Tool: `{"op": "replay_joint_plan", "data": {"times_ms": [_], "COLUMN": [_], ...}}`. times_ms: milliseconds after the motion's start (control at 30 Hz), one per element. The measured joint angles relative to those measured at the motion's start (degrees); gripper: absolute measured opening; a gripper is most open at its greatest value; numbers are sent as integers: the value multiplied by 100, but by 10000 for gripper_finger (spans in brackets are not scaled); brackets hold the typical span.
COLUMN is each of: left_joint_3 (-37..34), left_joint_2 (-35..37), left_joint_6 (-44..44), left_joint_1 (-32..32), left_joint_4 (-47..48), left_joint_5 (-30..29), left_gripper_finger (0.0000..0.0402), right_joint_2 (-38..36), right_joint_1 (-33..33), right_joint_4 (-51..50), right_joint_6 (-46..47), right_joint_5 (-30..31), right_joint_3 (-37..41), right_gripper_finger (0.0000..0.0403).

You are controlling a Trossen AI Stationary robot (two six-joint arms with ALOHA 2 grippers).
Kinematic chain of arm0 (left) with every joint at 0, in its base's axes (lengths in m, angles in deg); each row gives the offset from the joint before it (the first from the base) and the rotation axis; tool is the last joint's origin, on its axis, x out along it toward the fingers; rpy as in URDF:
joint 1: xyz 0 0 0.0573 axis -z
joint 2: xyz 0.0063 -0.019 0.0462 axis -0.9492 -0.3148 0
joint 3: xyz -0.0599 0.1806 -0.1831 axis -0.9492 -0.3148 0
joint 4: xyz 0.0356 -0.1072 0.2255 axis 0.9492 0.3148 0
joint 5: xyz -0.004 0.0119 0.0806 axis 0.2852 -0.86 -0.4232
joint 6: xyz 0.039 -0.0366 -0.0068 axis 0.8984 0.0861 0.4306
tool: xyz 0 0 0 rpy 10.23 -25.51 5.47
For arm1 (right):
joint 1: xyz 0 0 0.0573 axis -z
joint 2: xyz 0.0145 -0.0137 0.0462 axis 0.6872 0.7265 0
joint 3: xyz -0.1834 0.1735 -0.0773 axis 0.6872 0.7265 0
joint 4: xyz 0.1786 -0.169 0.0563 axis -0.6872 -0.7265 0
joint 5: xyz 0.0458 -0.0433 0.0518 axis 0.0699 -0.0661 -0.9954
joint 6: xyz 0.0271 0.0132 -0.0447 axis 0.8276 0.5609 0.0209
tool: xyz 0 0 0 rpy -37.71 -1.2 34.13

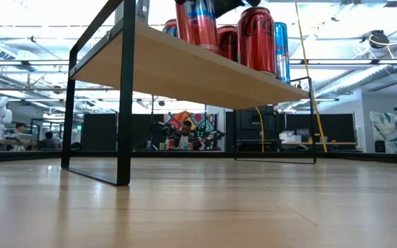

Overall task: Place canned beverage on shelf
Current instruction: Put the top orange soda can on the shelf

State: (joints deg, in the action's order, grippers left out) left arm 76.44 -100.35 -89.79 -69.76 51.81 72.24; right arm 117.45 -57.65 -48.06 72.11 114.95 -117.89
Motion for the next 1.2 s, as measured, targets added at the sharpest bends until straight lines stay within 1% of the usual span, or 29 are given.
{"op": "replay_joint_plan", "data": {"times_ms": [200,367,500,1067,1200], "left_joint_3": [0,0,0,0,0], "left_joint_2": [0,0,0,0,0], "left_joint_6": [26,39,39,39,39], "left_joint_1": [0,0,2,0,1], "left_joint_4": [7,7,8,8,7], "left_joint_5": [0,0,-2,-2,-2], "left_gripper_finger": [393,393,393,393,393], "right_joint_2": [0,-5,-20,-13,-9], "right_joint_1": [11,-6,0,2,5], "right_joint_4": [10,353,532,506,506], "right_joint_6": [-33,83,171,180,175], "right_joint_5": [2,79,19,11,4], "right_joint_3": [0,331,343,352,352], "right_gripper_finger": [270,270,270,270,282]}}
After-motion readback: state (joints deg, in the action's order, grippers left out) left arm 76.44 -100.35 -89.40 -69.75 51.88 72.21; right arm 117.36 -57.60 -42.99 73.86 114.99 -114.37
